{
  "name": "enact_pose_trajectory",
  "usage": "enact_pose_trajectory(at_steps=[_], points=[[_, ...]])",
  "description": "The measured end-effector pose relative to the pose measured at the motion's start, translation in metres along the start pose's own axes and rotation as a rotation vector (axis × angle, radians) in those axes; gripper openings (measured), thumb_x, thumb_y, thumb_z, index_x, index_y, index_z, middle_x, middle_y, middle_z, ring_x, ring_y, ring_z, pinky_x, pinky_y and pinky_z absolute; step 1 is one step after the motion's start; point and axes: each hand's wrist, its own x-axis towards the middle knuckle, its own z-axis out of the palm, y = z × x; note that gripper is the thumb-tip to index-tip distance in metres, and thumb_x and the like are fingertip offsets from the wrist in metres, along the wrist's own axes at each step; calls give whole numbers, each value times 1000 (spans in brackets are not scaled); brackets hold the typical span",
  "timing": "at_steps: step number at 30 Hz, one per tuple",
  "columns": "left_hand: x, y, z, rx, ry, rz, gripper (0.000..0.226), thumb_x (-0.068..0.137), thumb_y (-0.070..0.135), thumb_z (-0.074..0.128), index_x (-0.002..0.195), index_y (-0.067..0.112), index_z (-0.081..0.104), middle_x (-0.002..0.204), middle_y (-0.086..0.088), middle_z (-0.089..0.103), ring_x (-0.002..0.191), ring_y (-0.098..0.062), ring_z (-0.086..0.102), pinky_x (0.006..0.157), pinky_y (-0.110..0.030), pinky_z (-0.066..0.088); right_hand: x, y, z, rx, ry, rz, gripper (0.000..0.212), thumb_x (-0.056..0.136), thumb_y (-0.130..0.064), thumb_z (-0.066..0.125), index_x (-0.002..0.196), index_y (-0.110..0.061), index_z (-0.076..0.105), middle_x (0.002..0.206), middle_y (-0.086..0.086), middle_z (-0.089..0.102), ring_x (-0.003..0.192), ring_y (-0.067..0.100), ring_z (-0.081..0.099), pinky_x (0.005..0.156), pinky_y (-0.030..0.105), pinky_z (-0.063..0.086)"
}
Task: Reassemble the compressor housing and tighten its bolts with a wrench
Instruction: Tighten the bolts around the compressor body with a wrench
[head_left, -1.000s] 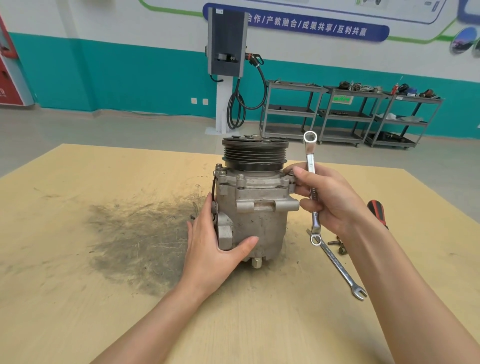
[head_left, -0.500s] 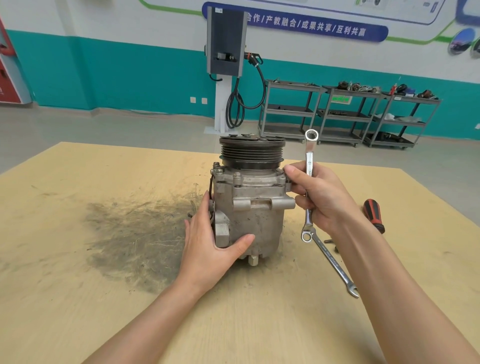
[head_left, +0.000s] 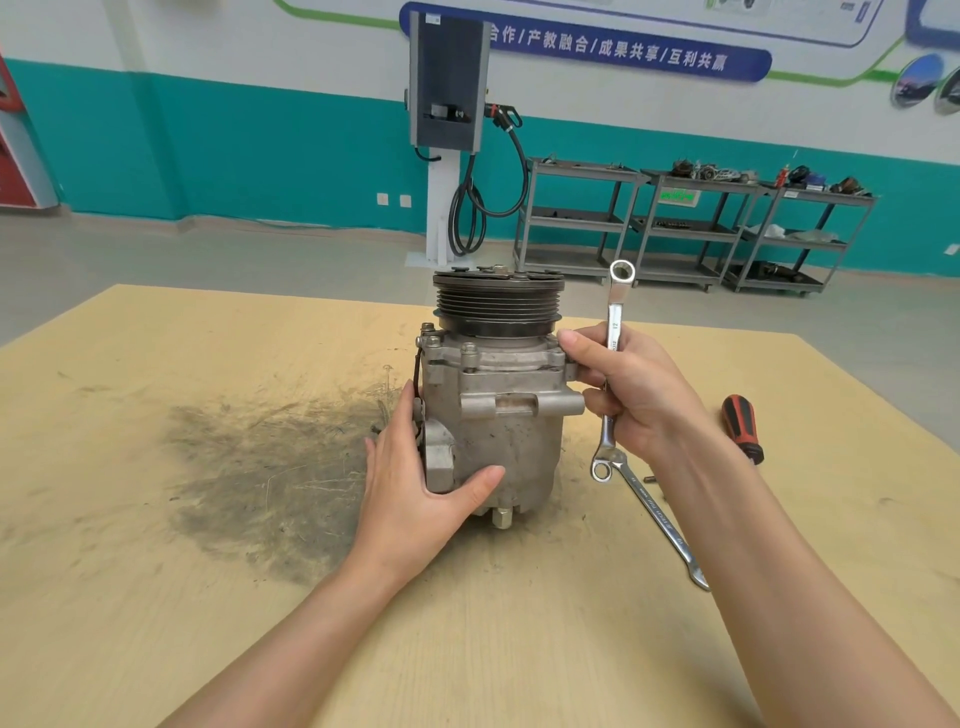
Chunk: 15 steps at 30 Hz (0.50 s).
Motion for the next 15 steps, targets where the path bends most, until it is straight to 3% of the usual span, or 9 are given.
enact_pose_trajectory(at_steps=[8,11,15], points=[[0,0,0,0,-10,-7,121,56,75,61,156,30,11,155,15,30,146,-8,18,121,-51,15,3,-3,-11,-18,-67,25,10,94,-10,57,92,-7,66,64,-3,59,51,4,40,39,16,20],[0,0,0,-1,-7,-8,120,56,75,61,156,31,11,155,15,31,146,-8,18,121,-52,15,1,-2,-7,-24,-50,13,5,92,-9,59,88,-7,62,65,-1,61,46,2,42,37,14,21],[0,0,0,-5,-5,-7,120,57,75,62,156,32,11,156,16,29,147,-9,17,122,-52,15,0,1,0,-16,20,-26,14,88,-9,67,82,-10,54,57,-6,63,41,1,46,34,14,23]])
